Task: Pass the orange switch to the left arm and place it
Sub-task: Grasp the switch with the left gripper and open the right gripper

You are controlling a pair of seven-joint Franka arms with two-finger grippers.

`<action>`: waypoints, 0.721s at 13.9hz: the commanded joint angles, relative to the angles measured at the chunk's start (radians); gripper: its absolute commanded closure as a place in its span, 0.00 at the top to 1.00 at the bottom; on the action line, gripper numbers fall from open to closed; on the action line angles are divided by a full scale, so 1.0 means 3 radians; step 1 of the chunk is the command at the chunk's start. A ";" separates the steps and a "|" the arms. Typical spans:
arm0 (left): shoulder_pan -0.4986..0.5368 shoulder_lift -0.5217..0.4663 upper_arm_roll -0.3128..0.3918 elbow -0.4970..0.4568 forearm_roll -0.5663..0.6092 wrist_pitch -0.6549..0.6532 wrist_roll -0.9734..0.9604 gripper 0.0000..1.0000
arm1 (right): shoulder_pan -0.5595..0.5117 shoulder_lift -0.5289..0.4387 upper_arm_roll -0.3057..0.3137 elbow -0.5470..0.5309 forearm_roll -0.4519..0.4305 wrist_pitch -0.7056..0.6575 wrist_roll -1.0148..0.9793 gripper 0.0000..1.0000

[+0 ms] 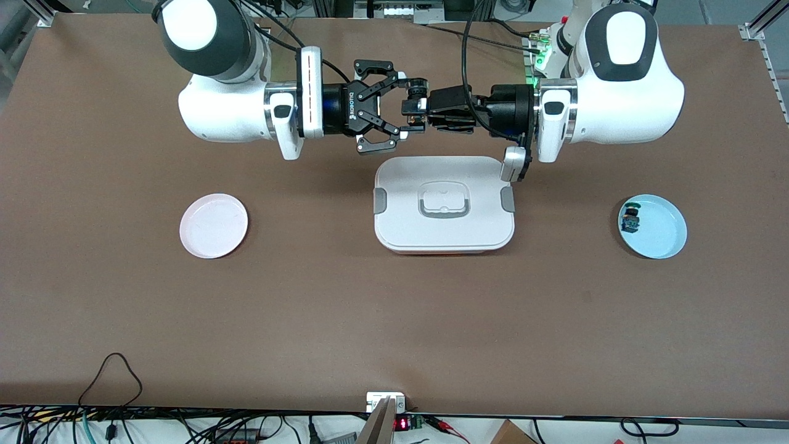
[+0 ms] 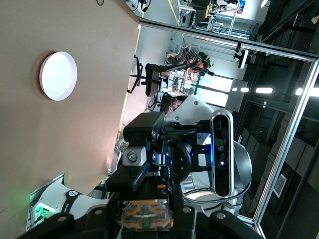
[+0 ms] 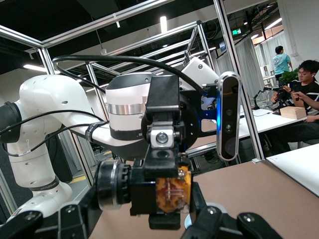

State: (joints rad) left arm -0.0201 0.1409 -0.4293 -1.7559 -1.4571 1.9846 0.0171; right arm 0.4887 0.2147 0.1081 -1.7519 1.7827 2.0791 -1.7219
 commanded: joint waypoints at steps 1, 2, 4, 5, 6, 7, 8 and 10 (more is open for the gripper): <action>0.0057 -0.0071 -0.0032 -0.0007 -0.0087 -0.0009 0.0091 0.14 | 0.0063 0.0026 -0.0018 0.0052 0.0071 0.0054 -0.0013 0.00; 0.0052 -0.0071 -0.0026 -0.0007 -0.0087 -0.0009 0.0091 0.14 | 0.0058 0.0021 -0.0018 0.0046 0.0076 0.0054 0.0038 0.39; 0.0052 -0.0071 -0.0026 -0.0012 -0.0082 -0.0009 0.0091 0.13 | 0.0033 0.0016 -0.0018 0.0021 0.0112 0.0029 0.0171 1.00; 0.0052 -0.0071 -0.0026 -0.0012 -0.0082 -0.0014 0.0091 0.13 | 0.0013 0.0000 -0.0023 0.0006 0.0112 0.0034 0.0187 1.00; 0.0052 -0.0071 -0.0026 -0.0012 -0.0082 -0.0014 0.0091 0.13 | -0.0053 -0.0015 -0.0023 -0.0010 0.0107 0.0039 0.0172 1.00; 0.0052 -0.0066 -0.0026 -0.0012 -0.0082 -0.0019 0.0096 0.13 | -0.0110 -0.0035 -0.0028 -0.0010 0.0107 0.0034 0.0177 1.00; 0.0052 -0.0066 -0.0026 -0.0007 -0.0077 -0.0019 0.0097 0.13 | -0.0181 -0.0076 -0.0048 -0.0025 0.0086 0.0009 0.0182 1.00; 0.0046 -0.0050 -0.0021 -0.0002 -0.0042 -0.0019 0.0091 0.13 | -0.0324 -0.0153 -0.0054 -0.0162 0.0066 -0.0073 0.0182 1.00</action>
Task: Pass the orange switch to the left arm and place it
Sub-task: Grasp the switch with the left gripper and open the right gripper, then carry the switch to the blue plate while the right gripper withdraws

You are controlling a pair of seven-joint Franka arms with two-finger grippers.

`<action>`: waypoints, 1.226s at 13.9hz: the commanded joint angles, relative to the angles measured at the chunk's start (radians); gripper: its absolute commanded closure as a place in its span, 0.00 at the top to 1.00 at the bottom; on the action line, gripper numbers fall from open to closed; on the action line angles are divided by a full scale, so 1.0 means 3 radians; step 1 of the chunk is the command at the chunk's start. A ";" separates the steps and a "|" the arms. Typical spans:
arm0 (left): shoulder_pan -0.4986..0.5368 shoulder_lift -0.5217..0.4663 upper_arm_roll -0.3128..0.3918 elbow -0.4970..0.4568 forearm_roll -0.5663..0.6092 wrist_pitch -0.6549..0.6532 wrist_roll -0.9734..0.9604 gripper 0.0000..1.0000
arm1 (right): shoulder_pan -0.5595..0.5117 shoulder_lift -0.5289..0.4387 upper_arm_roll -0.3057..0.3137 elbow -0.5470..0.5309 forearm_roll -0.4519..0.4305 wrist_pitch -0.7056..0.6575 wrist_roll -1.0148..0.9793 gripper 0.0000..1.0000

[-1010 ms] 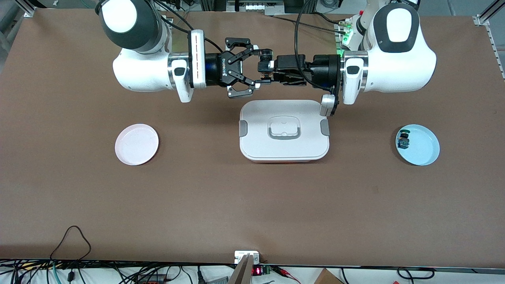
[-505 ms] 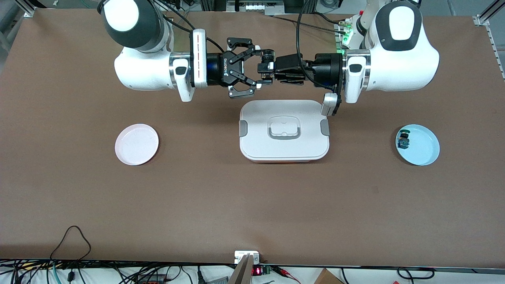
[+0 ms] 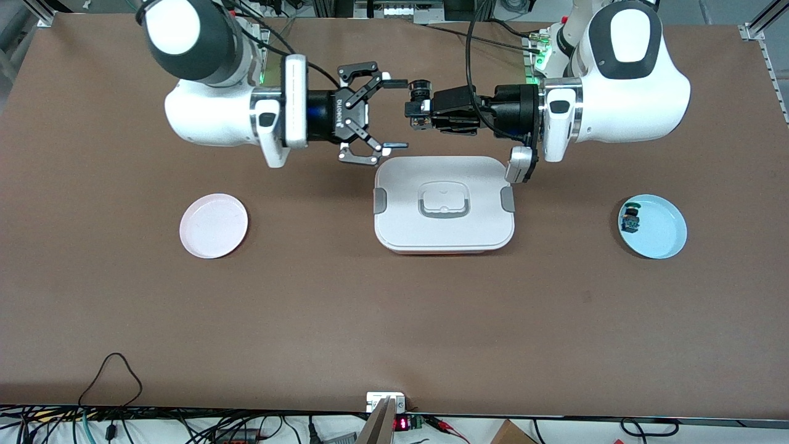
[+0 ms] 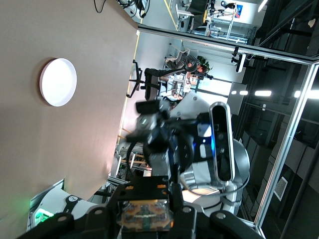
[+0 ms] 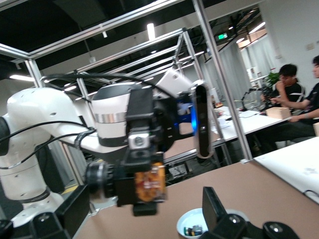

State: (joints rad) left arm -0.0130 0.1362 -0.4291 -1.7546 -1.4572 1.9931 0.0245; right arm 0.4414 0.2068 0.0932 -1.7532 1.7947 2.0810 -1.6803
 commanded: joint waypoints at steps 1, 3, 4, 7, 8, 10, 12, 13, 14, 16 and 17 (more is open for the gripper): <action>0.0028 -0.0024 -0.0012 -0.0001 -0.0026 -0.0042 0.0067 0.13 | -0.0248 -0.0142 -0.0004 -0.0250 0.0021 -0.0146 0.0033 1.00; 0.0033 -0.0035 -0.0002 0.0009 0.0253 -0.0042 0.0062 0.13 | -0.0387 -0.0168 -0.0100 -0.0383 -0.0111 -0.0304 0.0033 1.00; 0.0048 -0.0040 0.0014 0.0040 0.0534 -0.0047 0.0056 0.13 | -0.0397 -0.0168 -0.0223 -0.0389 -0.0279 -0.0406 0.0053 1.00; 0.0156 -0.0019 0.0014 0.0116 0.1443 -0.0134 0.0056 0.14 | -0.0474 -0.0168 -0.0443 -0.0460 -0.0638 -0.0540 0.0134 1.00; 0.0217 -0.0014 0.0009 0.0117 0.1826 -0.0139 0.0077 0.14 | -0.0489 -0.0173 -0.0474 -0.0486 -0.0684 -0.0555 0.0261 1.00; 0.0248 -0.0009 0.0009 0.0122 0.2421 -0.0266 0.0199 0.14 | -0.0515 -0.0193 -0.0541 -0.0517 -0.0893 -0.0550 0.0654 1.00; 0.0299 -0.0014 0.0014 0.0127 0.2983 -0.0451 0.0433 0.14 | -0.0530 -0.0198 -0.0587 -0.0558 -0.1215 -0.0535 0.1186 1.00; 0.0324 -0.0009 0.0009 0.0127 0.3269 -0.0502 0.0577 0.14 | -0.0561 -0.0198 -0.0587 -0.0563 -0.1424 -0.0535 0.1512 1.00; 0.0325 0.0021 0.0014 0.0127 0.3545 -0.0573 0.0730 0.14 | -0.0566 -0.0198 -0.0587 -0.0543 -0.1740 -0.0515 0.1915 1.00; 0.0375 0.0123 0.0014 0.0122 0.4113 -0.0656 0.1072 0.14 | -0.0541 -0.0234 -0.0587 -0.0512 -0.2364 -0.0514 0.2825 1.00; 0.0416 0.0175 0.0014 0.0122 0.4338 -0.0681 0.1317 0.14 | -0.0525 -0.0265 -0.0587 -0.0517 -0.2600 -0.0540 0.3280 1.00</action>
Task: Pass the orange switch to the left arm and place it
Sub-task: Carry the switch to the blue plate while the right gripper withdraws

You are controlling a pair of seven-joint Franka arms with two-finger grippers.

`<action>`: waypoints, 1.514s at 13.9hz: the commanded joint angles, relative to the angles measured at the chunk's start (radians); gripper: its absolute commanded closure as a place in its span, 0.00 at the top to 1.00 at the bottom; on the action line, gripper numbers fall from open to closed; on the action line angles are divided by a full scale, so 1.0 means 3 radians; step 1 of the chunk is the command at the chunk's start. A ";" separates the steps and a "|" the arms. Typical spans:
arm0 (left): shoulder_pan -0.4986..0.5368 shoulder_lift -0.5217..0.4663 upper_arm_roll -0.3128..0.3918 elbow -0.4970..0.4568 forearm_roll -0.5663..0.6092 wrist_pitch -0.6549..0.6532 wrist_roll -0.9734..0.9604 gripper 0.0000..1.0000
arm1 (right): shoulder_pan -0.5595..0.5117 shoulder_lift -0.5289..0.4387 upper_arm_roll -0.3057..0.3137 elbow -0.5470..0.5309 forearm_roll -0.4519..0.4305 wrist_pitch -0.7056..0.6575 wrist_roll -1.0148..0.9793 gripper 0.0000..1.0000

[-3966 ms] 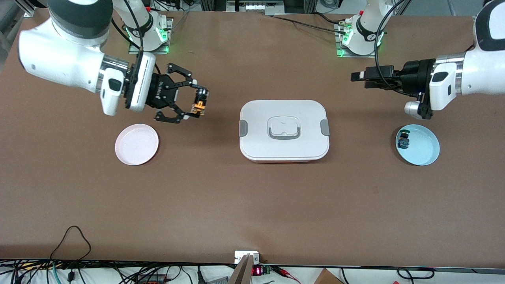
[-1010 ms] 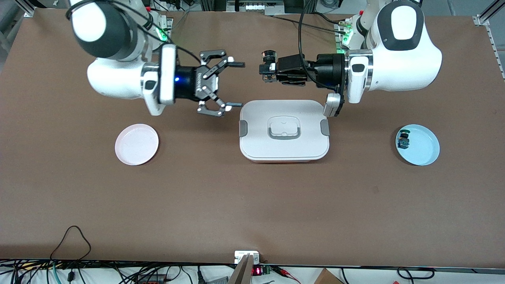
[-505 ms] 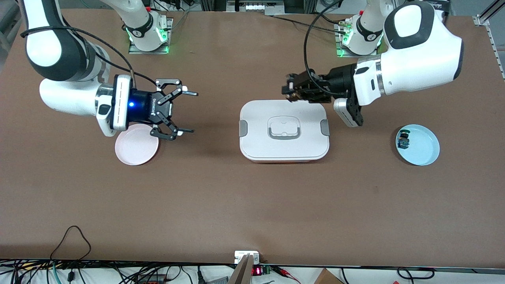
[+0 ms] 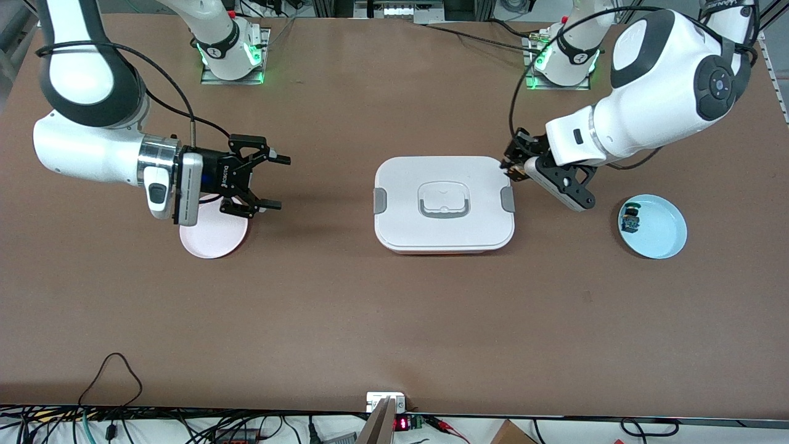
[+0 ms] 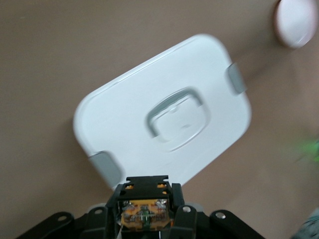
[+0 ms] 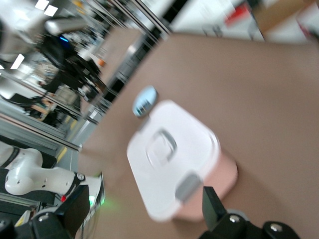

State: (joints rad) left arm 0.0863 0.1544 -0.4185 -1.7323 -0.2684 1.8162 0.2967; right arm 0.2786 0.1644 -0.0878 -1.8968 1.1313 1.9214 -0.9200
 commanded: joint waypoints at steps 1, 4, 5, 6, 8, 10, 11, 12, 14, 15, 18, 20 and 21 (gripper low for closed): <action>0.0146 0.0160 -0.0021 0.0047 0.0586 -0.0097 0.0660 0.14 | 0.0012 -0.0139 0.0017 -0.0033 -0.0680 -0.0033 0.1196 1.00; 0.0320 0.0359 -0.0021 0.0042 0.1210 -0.0072 0.1468 0.14 | 0.0012 -0.0129 0.0017 -0.0033 -0.1525 -0.0274 0.2337 1.00; 0.0356 0.0400 -0.0021 0.0042 0.1384 -0.0061 0.1638 0.14 | 0.0007 -0.0119 0.0017 -0.0028 -0.1724 -0.0350 0.2619 1.00; 0.0397 0.0441 -0.0021 0.0037 0.1618 -0.0061 0.1806 0.14 | 0.0002 -0.0098 0.0017 -0.0008 -0.2196 -0.0432 0.2814 1.00; 0.0479 0.0523 -0.0021 -0.0004 0.2008 -0.0031 0.2174 0.14 | 0.0002 -0.0123 0.0017 0.0013 -0.3062 -0.0661 0.3020 1.00; 0.0673 0.0610 -0.0021 -0.0075 0.2066 0.0152 0.2796 0.14 | -0.0054 -0.0195 0.0011 0.0130 -0.3554 -0.0871 0.2975 1.00; 0.0831 0.0651 -0.0021 -0.0126 0.2066 0.0265 0.3104 0.14 | -0.0125 -0.0241 0.0011 0.0166 -0.3804 -0.0892 0.2934 1.00; 0.0999 0.0722 -0.0021 -0.0182 0.2066 0.0382 0.3385 0.14 | -0.0222 -0.0327 0.0001 0.0187 -0.3959 -0.0877 0.2929 1.00; 0.1271 0.0769 -0.0016 -0.0371 0.2081 0.0699 0.3826 0.14 | -0.0412 -0.0364 0.0001 0.0339 -0.4144 -0.0867 0.2995 1.00; 0.1398 0.0764 -0.0016 -0.0493 0.2137 0.0893 0.3980 0.14 | -0.0534 -0.0364 0.0001 0.0441 -0.4104 -0.0877 0.2995 1.00; 0.1823 0.0769 -0.0016 -0.0999 0.2183 0.1776 0.4287 0.14 | -0.0769 -0.0354 0.0001 0.0794 -0.3777 -0.1086 0.3291 1.00; 0.2023 0.0820 -0.0016 -0.1266 0.2188 0.2299 0.4507 0.14 | -0.0811 -0.0344 -0.0034 0.1070 -0.3812 -0.1250 0.3251 1.00; 0.2105 0.0876 -0.0016 -0.1312 0.2214 0.2417 0.4574 0.14 | -0.0816 -0.0333 -0.0085 0.1188 -0.3817 -0.1291 0.3190 1.00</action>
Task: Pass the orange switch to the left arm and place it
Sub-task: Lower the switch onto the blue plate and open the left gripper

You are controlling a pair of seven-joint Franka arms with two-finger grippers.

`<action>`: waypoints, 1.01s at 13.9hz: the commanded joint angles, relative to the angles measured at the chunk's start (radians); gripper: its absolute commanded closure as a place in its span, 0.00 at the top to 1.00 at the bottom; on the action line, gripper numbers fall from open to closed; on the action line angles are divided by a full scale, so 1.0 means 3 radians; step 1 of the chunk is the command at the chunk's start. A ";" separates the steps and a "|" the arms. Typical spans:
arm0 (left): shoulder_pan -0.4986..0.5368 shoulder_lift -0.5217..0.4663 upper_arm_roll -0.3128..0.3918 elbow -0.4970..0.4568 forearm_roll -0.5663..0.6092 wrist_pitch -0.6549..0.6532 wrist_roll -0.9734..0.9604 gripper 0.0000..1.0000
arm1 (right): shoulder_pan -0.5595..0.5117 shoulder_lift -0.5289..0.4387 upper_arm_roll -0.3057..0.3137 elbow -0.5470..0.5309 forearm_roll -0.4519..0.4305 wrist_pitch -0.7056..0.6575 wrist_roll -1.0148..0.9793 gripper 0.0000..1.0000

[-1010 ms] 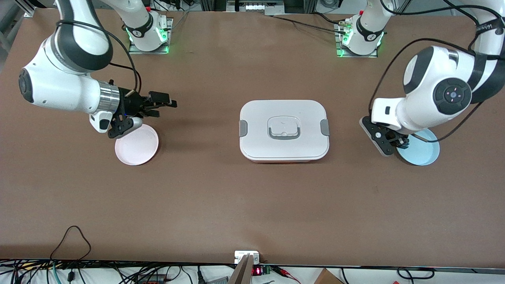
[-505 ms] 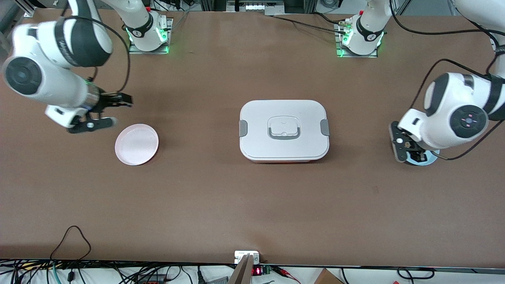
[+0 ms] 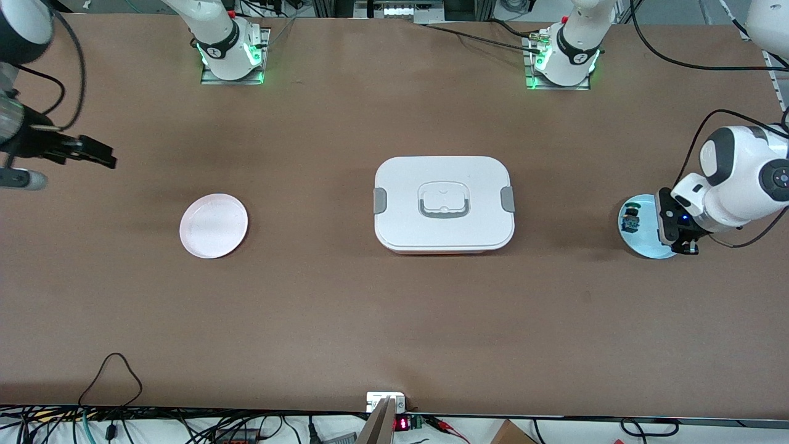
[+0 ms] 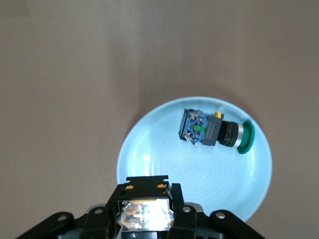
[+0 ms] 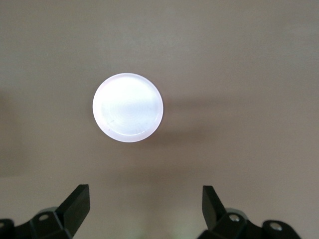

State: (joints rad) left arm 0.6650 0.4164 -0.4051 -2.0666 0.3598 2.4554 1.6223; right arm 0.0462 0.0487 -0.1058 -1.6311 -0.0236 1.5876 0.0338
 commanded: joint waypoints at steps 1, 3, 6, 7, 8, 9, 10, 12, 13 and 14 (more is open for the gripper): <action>0.0227 0.0069 -0.0061 -0.0203 0.0135 0.0318 0.0171 0.14 | -0.0016 0.0058 -0.0066 0.0359 0.0033 -0.0249 -0.0121 1.00; 0.0289 0.0207 -0.0061 -0.0198 0.0196 0.0405 0.0176 0.14 | -0.0016 0.0068 -0.0087 0.0299 0.0018 -0.0159 -0.0281 1.00; 0.0350 0.0274 -0.0061 -0.0193 0.0442 0.0441 0.0171 0.21 | 0.0015 0.0058 -0.0113 0.0028 0.0023 0.0128 -0.0276 1.00; 0.0350 0.0279 -0.0061 -0.0193 0.0452 0.0441 0.0156 0.42 | 0.0015 0.0058 -0.0108 0.0002 0.0023 0.0189 -0.0271 1.00; 0.0386 0.0309 -0.0066 -0.0188 0.0452 0.0441 0.0181 0.99 | 0.0005 0.0078 -0.0097 0.0027 0.0028 0.0215 -0.0246 1.00; 0.0416 0.0315 -0.0071 -0.0193 0.0457 0.0436 0.0171 1.00 | 0.0015 0.0108 -0.0087 0.0057 0.0038 0.0215 -0.0240 1.00; 0.0417 0.0310 -0.0076 -0.0188 0.0452 0.0426 0.0145 1.00 | 0.0020 0.0109 -0.0087 0.0093 0.0043 0.0215 -0.0256 1.00; 0.0412 0.0274 -0.0102 -0.0163 0.0452 0.0396 0.0135 1.00 | 0.0020 0.0109 -0.0087 0.0124 0.0038 0.0225 -0.0286 1.00; 0.0412 0.0233 -0.0117 -0.0142 0.0447 0.0314 0.0130 1.00 | 0.0020 0.0109 -0.0087 0.0124 0.0058 0.0256 -0.0281 1.00; 0.0412 0.0157 -0.0158 -0.0122 0.0407 0.0157 0.0100 1.00 | 0.0020 0.0114 -0.0087 0.0124 0.0074 0.0307 -0.0281 1.00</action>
State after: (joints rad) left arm 0.7719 0.4989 -0.4197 -2.1188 0.4695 2.5712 1.6640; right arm 0.0511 0.0848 -0.1307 -1.6031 -0.0198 1.6636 -0.0353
